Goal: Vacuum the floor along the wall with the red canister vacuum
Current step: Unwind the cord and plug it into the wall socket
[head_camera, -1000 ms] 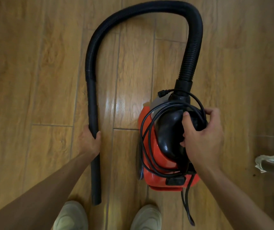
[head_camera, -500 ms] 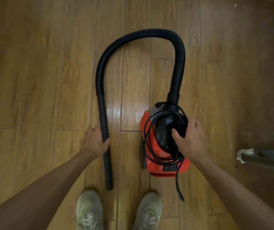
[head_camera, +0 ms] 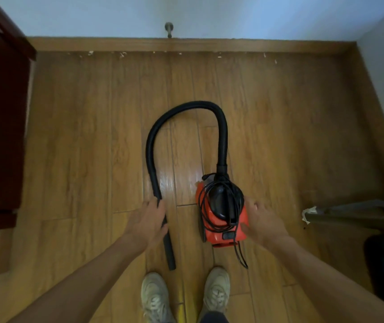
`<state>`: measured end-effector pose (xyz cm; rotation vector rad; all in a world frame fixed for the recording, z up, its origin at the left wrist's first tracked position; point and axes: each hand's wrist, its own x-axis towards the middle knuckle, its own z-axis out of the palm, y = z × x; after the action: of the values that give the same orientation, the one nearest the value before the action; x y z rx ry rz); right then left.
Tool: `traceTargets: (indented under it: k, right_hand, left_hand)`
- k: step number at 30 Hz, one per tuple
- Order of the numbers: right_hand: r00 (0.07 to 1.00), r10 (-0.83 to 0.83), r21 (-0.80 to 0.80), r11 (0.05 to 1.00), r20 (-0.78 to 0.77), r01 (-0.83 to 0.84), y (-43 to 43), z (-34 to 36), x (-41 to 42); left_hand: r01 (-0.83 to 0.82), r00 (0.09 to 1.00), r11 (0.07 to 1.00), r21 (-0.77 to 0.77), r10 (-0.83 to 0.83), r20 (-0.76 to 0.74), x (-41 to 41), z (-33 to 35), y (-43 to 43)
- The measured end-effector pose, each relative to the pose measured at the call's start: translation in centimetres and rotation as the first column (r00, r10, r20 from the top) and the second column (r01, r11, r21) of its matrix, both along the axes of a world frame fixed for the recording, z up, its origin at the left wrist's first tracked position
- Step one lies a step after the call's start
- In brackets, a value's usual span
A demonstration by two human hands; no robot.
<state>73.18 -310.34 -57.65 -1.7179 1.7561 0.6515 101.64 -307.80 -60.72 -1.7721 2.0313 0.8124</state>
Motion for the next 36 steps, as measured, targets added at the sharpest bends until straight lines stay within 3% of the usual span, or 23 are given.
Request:
traceTargets:
  k: [7, 13, 28, 36]
  right_hand:
    - [1.0, -0.004, -0.021, 1.0, 0.009, 0.004, 0.7, 2.9, -1.0]
    - [1.0, -0.002, -0.004, 1.0, 0.009, 0.002, 0.0, 2.8, -3.6]
    - [0.98, 0.186, 0.092, 0.977, 0.075, -0.192, -9.6, -7.3, -10.3]
    - [0.928, 0.336, 0.031, 0.938, 0.161, -0.345, -15.2, -12.4, -8.1]
  left_hand:
    - [0.085, 0.994, 0.993, -0.084, -0.091, -0.061, -2.9, 3.0, -0.5]
    - [0.021, 0.986, 0.995, -0.1, -0.037, -0.161, -6.5, 3.4, -1.0]
    - [-0.237, 0.95, 0.971, -0.029, 0.225, -0.218, -19.4, -5.3, -5.7]
    - [-0.347, 0.924, 0.938, -0.016, 0.34, -0.174, -23.0, -10.6, -8.1]
